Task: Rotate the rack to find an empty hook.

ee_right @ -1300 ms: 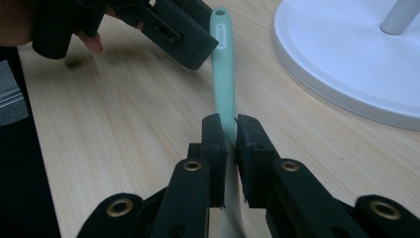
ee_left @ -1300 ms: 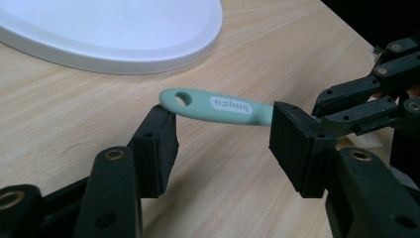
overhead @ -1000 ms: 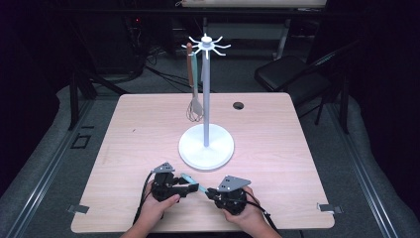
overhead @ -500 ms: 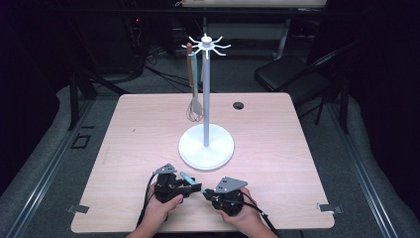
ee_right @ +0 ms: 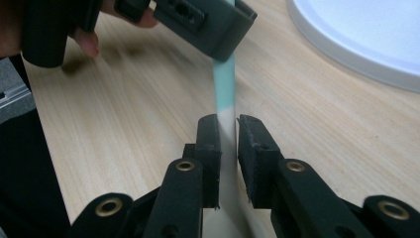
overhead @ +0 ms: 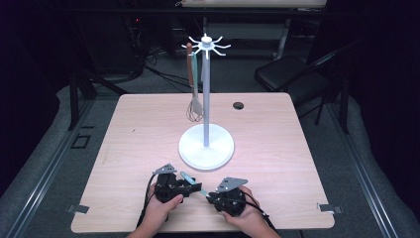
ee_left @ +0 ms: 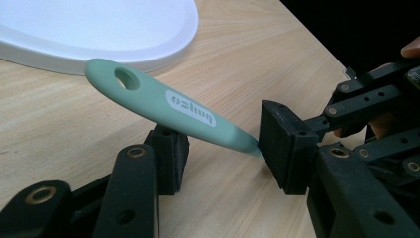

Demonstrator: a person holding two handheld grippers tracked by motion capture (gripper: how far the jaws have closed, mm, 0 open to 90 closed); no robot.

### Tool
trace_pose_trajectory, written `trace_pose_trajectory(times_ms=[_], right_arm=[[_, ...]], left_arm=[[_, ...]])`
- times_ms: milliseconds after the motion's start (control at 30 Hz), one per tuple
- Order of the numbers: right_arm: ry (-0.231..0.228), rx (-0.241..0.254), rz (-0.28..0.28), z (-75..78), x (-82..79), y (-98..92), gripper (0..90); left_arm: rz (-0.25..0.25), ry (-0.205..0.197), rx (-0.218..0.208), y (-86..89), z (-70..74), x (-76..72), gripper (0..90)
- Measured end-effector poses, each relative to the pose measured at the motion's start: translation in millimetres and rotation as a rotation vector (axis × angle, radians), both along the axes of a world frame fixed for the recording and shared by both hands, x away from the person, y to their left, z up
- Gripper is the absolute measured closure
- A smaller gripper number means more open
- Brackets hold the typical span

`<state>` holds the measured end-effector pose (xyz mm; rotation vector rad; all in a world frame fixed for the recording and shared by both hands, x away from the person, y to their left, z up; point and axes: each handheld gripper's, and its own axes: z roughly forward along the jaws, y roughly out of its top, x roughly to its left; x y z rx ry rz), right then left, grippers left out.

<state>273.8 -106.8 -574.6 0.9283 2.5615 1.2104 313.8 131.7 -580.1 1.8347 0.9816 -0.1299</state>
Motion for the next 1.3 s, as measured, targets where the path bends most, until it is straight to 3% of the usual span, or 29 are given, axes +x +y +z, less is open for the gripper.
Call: trace_pose_trajectory(times_ms=[167,433,767,1300], right_arm=[[0.014,-0.01,-0.001,-0.8,0.3,1.1,81.6],[-0.014,-0.012,-0.01,1.2,-1.2,3.5,82.8],[-0.059,0.04,-0.04,5.0,-4.1,8.3,82.8],[-0.077,0.095,-0.084,5.4,-5.8,11.3,82.7]], left_arm=[[0.002,-0.001,0.002,-0.2,0.3,-0.2,54.6],[0.009,-0.006,-0.005,0.2,2.9,-1.3,55.3],[-0.005,-0.01,-0.034,-4.6,8.4,-6.4,58.9],[0.014,0.003,-0.078,-4.5,12.0,-8.5,67.4]])
